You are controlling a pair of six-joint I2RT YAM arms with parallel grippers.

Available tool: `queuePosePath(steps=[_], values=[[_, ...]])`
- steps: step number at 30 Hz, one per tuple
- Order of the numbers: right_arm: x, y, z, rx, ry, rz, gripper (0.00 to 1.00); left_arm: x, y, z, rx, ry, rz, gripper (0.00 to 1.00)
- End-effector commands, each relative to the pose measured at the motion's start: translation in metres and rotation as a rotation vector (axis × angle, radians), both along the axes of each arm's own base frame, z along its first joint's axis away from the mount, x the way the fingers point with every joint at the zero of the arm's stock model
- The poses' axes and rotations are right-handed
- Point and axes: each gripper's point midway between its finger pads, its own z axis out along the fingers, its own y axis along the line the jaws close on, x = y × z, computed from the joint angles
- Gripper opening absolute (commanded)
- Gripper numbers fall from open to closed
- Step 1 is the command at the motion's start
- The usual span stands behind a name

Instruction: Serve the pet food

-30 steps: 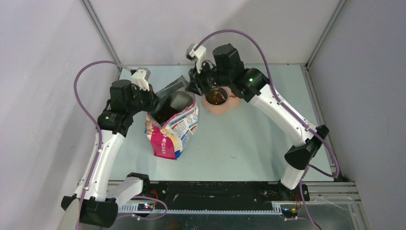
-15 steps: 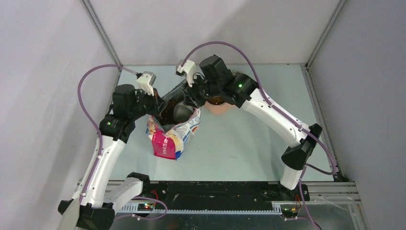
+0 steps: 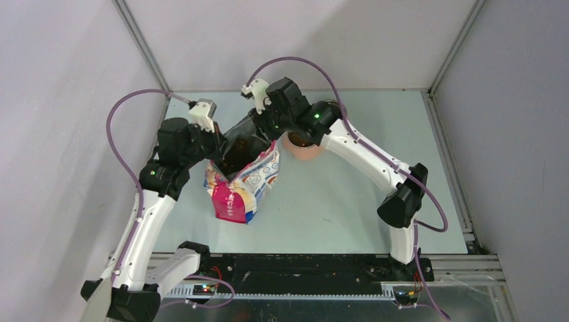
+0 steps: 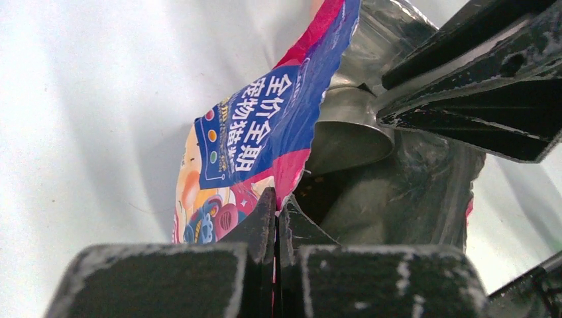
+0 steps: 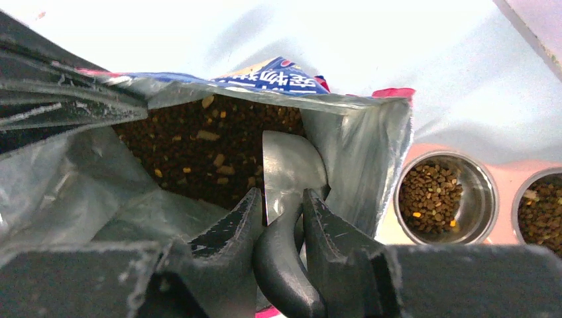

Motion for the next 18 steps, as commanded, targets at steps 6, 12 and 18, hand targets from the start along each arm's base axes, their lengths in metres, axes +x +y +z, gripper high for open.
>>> queuePosePath(steps=[6, 12, 18], values=[[0.039, 0.01, 0.036, 0.17, -0.132, -0.163, 0.0, 0.008, 0.0, 0.029, -0.053, -0.103, 0.046, 0.0], [0.04, 0.017, 0.018, 0.121, -0.139, -0.147, 0.0, 0.009, -0.003, 0.026, -0.073, -0.094, 0.039, 0.0], [0.032, 0.019, -0.029, 0.052, -0.096, -0.121, 0.0, 0.011, -0.004, 0.029, -0.077, -0.097, 0.039, 0.0]])
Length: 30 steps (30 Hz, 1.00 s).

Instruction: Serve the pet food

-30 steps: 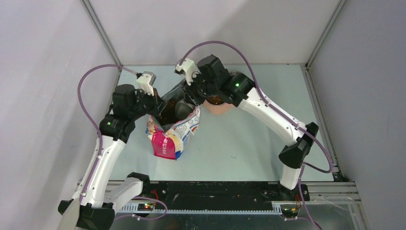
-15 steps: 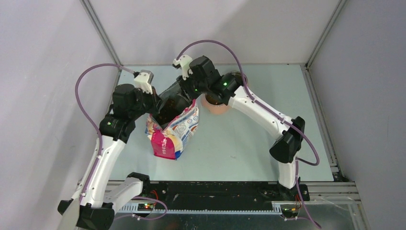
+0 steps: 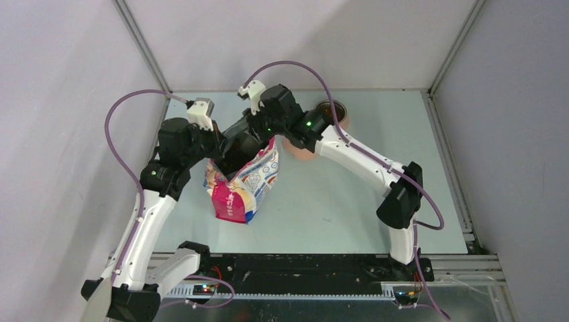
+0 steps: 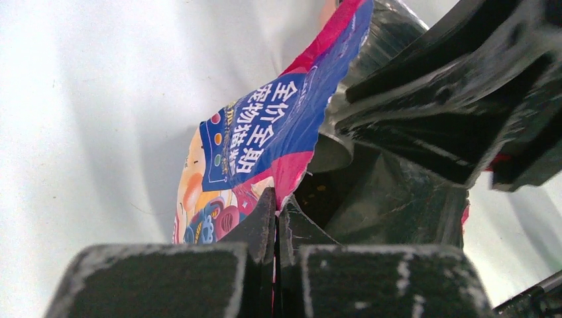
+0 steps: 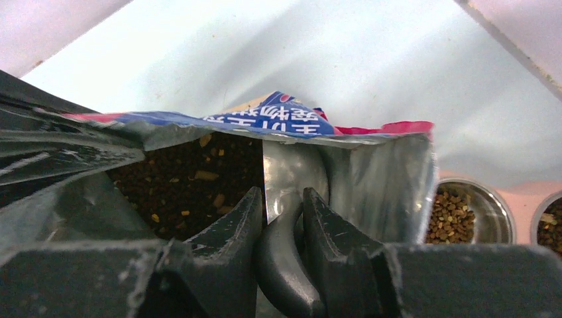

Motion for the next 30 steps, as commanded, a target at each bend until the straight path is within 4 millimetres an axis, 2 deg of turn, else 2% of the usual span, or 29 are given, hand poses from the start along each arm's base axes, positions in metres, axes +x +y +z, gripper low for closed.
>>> queuePosePath(steps=[1, 3, 5, 13, 18, 22, 25, 27, 30], values=[[0.013, -0.005, -0.027, -0.044, -0.045, -0.039, 0.0, 0.004, -0.008, 0.028, -0.056, -0.09, -0.017, 0.0], [0.005, -0.007, -0.052, -0.08, -0.013, -0.03, 0.0, 0.004, -0.008, 0.029, -0.053, -0.091, -0.017, 0.0], [-0.005, -0.007, -0.064, -0.098, 0.017, -0.017, 0.0, 0.003, -0.008, 0.028, -0.051, -0.09, -0.019, 0.0], [-0.059, 0.007, -0.085, -0.067, 0.202, 0.1, 0.0, 0.003, -0.007, 0.025, -0.048, -0.09, -0.016, 0.0], [-0.081, 0.016, -0.076, 0.002, 0.315, 0.157, 0.0, 0.002, -0.006, 0.027, -0.042, -0.094, -0.016, 0.0], [-0.099, 0.026, -0.055, 0.11, 0.433, 0.212, 0.0, 0.002, -0.006, 0.027, -0.043, -0.095, -0.016, 0.0], [-0.12, 0.035, -0.037, 0.198, 0.532, 0.306, 0.0, 0.001, -0.006, 0.028, -0.044, -0.097, -0.019, 0.0], [-0.127, 0.037, -0.03, 0.232, 0.566, 0.349, 0.0, 0.002, -0.006, 0.028, -0.04, -0.096, -0.019, 0.0], [-0.126, 0.034, -0.03, 0.263, 0.624, 0.365, 0.0, 0.0, -0.006, 0.029, -0.037, -0.096, -0.017, 0.0]])
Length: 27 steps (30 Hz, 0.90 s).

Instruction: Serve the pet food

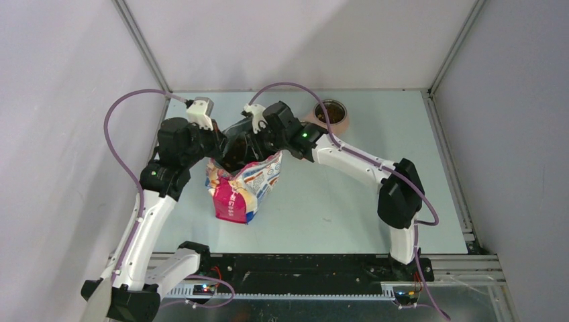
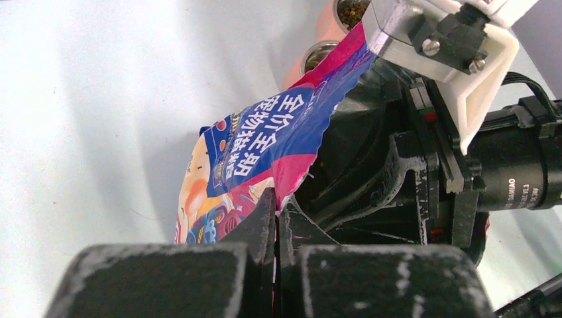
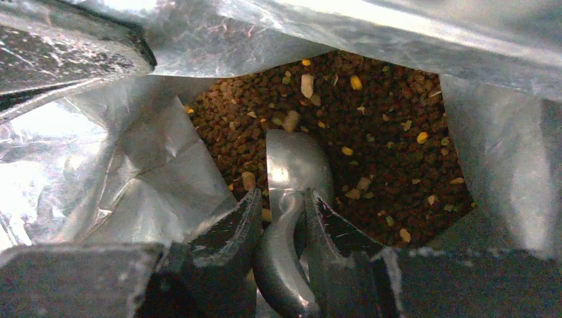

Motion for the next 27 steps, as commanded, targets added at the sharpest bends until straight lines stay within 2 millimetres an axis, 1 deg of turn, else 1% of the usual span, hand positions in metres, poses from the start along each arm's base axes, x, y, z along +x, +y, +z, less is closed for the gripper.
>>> queuePosePath(steps=[1, 6, 10, 15, 17, 18, 19, 20, 21, 22, 23, 24, 27], values=[[-0.061, 0.009, 0.043, 0.175, 0.27, 0.177, 0.0, -0.002, -0.004, 0.026, -0.026, -0.084, -0.02, 0.0], [-0.052, 0.004, 0.051, 0.201, 0.301, 0.134, 0.0, -0.006, -0.003, 0.026, -0.006, -0.084, -0.026, 0.0], [-0.05, 0.001, 0.062, 0.228, 0.315, 0.102, 0.0, -0.007, -0.003, 0.025, -0.005, -0.084, -0.032, 0.0], [-0.047, -0.001, 0.076, 0.26, 0.359, 0.078, 0.0, -0.007, -0.001, 0.016, 0.033, -0.068, -0.041, 0.0], [-0.046, -0.002, 0.077, 0.269, 0.398, 0.071, 0.0, -0.008, 0.0, 0.013, 0.048, -0.053, -0.047, 0.0], [-0.045, -0.002, 0.077, 0.275, 0.419, 0.063, 0.0, -0.009, -0.001, 0.016, 0.048, -0.053, -0.051, 0.0], [-0.043, -0.004, 0.076, 0.278, 0.435, 0.059, 0.0, -0.012, -0.003, 0.014, 0.047, -0.034, -0.068, 0.0], [-0.041, -0.004, 0.074, 0.279, 0.456, 0.05, 0.0, -0.013, -0.004, 0.02, 0.045, -0.042, -0.078, 0.0], [-0.037, -0.006, 0.073, 0.282, 0.472, 0.046, 0.0, -0.017, -0.005, 0.018, 0.057, -0.028, -0.092, 0.0], [-0.035, -0.006, 0.071, 0.285, 0.498, 0.035, 0.0, -0.018, -0.004, 0.023, 0.073, -0.04, -0.1, 0.0], [-0.03, -0.009, 0.07, 0.29, 0.514, 0.026, 0.0, -0.021, -0.002, 0.02, 0.089, -0.026, -0.103, 0.0], [-0.025, -0.009, 0.069, 0.295, 0.54, 0.011, 0.0, -0.022, 0.001, 0.024, 0.122, -0.043, -0.112, 0.0], [-0.009, -0.015, 0.072, 0.328, 0.598, -0.005, 0.0, -0.027, 0.01, 0.02, 0.202, -0.053, -0.118, 0.0]])
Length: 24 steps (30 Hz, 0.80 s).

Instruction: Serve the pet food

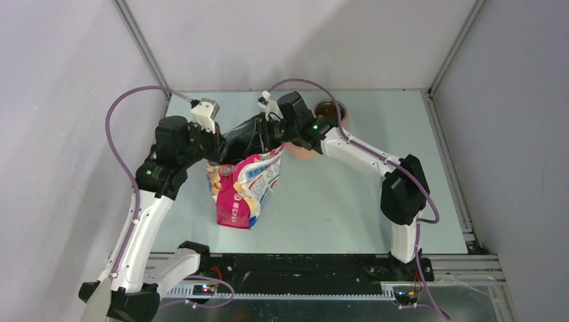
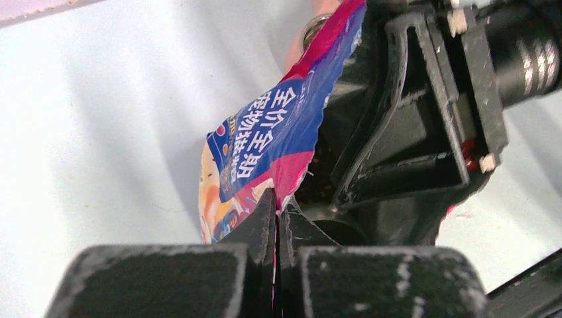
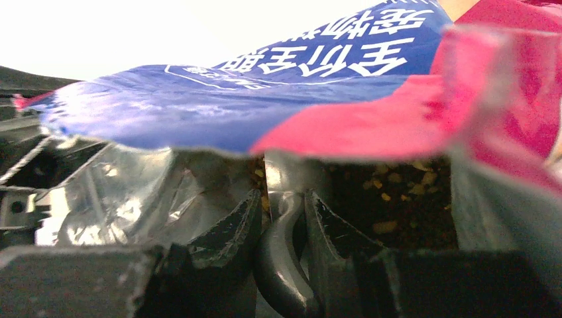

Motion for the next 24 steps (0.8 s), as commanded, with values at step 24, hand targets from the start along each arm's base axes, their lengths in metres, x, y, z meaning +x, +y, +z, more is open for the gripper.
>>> queuePosePath(steps=[24], values=[[0.019, -0.026, 0.084, 0.092, 0.183, -0.226, 0.0, -0.026, 0.019, 0.034, 0.194, -0.118, -0.069, 0.0]])
